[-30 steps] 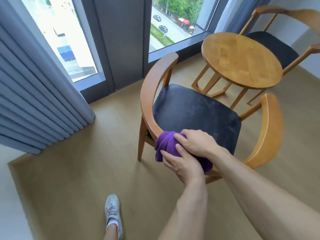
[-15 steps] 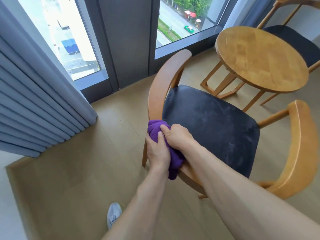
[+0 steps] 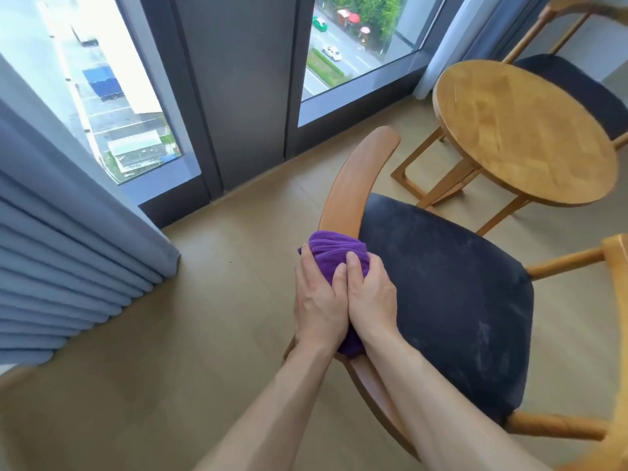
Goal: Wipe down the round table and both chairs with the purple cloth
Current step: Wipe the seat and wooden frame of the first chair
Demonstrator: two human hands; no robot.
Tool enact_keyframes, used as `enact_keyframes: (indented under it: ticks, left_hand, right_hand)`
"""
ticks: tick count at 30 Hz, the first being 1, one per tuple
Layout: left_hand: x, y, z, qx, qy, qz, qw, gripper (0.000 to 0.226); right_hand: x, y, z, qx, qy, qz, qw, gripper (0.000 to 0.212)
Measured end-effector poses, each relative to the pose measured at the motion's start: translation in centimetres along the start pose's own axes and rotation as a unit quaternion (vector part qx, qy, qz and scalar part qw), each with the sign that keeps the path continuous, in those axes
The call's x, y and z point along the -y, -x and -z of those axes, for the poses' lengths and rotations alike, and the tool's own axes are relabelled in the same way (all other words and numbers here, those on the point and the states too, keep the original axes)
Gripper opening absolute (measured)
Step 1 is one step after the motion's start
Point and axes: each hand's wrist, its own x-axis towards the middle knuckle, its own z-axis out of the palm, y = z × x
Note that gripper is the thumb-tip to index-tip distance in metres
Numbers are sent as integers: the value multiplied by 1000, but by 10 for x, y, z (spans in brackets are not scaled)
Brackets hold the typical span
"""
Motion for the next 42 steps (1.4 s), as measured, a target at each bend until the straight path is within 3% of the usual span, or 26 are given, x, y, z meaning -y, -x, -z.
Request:
enact_keyframes:
  ticks: [13, 24, 30, 42]
  left_hand:
    - [-38, -79, 5, 75, -104, 2, 992, 40]
    - [-120, -242, -58, 177, -252, -158, 938, 41]
    - [-153, -295, -100, 197, -282, -229, 911, 29]
    - [-110, -240, -63, 141, -261, -166, 941, 38]
  right_hand:
    - [33, -65, -8, -39, -46, -32, 998, 49]
    - [81, -222, 9, -106, -119, -119, 980, 51]
    - [89, -295, 26, -125, -76, -143, 979, 54]
    - [81, -220, 7, -107, -49, -120, 986, 58]
